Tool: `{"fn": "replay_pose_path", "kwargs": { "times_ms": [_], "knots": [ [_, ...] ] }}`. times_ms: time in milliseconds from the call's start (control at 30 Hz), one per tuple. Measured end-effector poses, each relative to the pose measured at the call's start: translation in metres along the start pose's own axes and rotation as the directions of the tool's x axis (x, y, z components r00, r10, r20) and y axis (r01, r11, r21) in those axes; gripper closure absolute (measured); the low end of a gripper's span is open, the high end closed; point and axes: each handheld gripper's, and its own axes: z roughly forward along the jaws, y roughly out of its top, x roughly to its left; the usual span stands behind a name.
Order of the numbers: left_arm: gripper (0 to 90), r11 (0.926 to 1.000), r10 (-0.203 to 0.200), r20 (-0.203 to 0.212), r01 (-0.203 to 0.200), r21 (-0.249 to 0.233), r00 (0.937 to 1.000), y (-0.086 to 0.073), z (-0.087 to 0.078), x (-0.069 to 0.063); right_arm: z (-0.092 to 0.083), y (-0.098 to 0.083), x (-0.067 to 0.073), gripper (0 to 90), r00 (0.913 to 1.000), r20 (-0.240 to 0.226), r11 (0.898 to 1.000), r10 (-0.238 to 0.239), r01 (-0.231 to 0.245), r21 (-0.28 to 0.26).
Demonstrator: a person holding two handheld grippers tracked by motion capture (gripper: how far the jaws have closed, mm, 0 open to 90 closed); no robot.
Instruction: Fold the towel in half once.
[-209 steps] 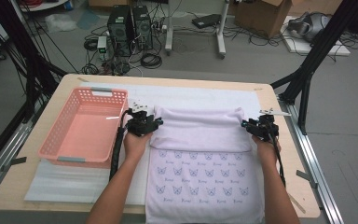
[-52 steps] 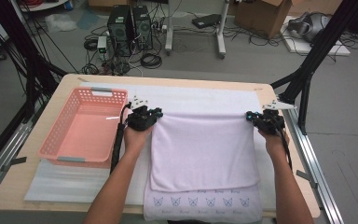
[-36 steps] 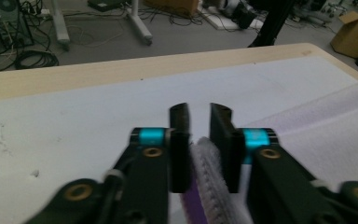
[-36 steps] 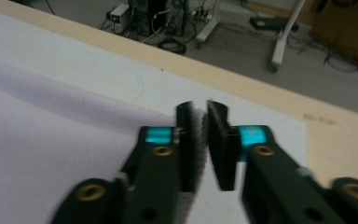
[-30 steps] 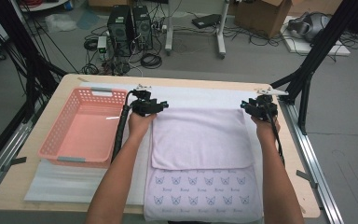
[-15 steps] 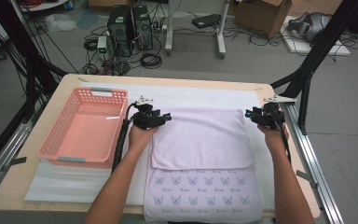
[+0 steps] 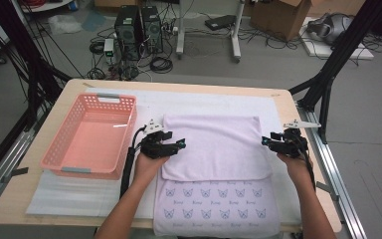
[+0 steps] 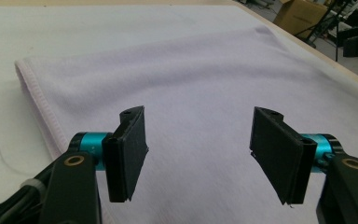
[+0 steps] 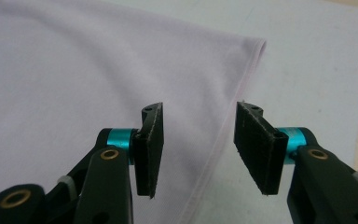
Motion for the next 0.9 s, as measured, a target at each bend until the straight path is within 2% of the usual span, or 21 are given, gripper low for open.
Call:
{"fn": "replay_pose_path", "kwargs": {
  "times_ms": [67,100,233,300,400,567,667,733,900],
  "knots": [
    [36.4,0.9998,0.013,-0.001,-0.013,-0.016,0.9999,-0.006,-0.006,-0.005,-0.004,-0.006,0.004,51.5,1.0,-0.007,1.0,-0.002,0.002,-0.001],
    [37.2,0.9998,0.02,-0.005,-0.02,-0.006,0.9998,-0.009,-0.01,-0.008,-0.006,-0.01,0.007,51.5,1.0,-0.007,1.0,-0.004,0.004,-0.001],
    [38.3,0.9997,0.017,-0.002,-0.017,-0.015,0.9999,-0.02,-0.023,-0.013,-0.013,-0.024,0.016,51.5,0.9998,-0.019,1.0,-0.005,0.005,0.004],
    [38.9,0.9999,0.001,0.008,-0.001,-0.013,1.0,-0.027,-0.029,-0.013,-0.016,-0.032,0.019,51.4,0.9997,-0.023,1.0,-0.002,0.002,0.006],
    [39.5,1.0,0.002,0.013,-0.002,0.008,0.9999,-0.038,-0.038,-0.014,-0.021,-0.043,0.023,51.3,0.9994,-0.034,1.0,0.008,-0.007,0.006],
    [43.1,0.9993,0.031,0.03,-0.031,0.02,0.9991,-0.048,-0.055,-0.015,-0.03,-0.058,0.03,51.0,0.9985,-0.052,1.0,0.018,-0.019,-0.009],
    [44.8,0.9993,0.019,0.043,-0.02,0.031,0.9989,-0.051,-0.061,-0.016,-0.038,-0.065,0.035,51.1,0.9982,-0.056,0.999,0.023,-0.024,-0.024],
    [46.3,0.9989,0.012,0.047,-0.014,0.046,0.9988,-0.053,-0.062,-0.017,-0.043,-0.069,0.04,51.2,0.9982,-0.06,0.999,0.009,-0.011,-0.035],
    [46.3,0.9929,0.045,0.034,-0.049,0.108,0.9984,-0.054,-0.058,-0.026,-0.051,-0.075,0.05,51.4,0.9978,-0.056,0.999,-0.035,0.034,-0.022]
  ]
}}
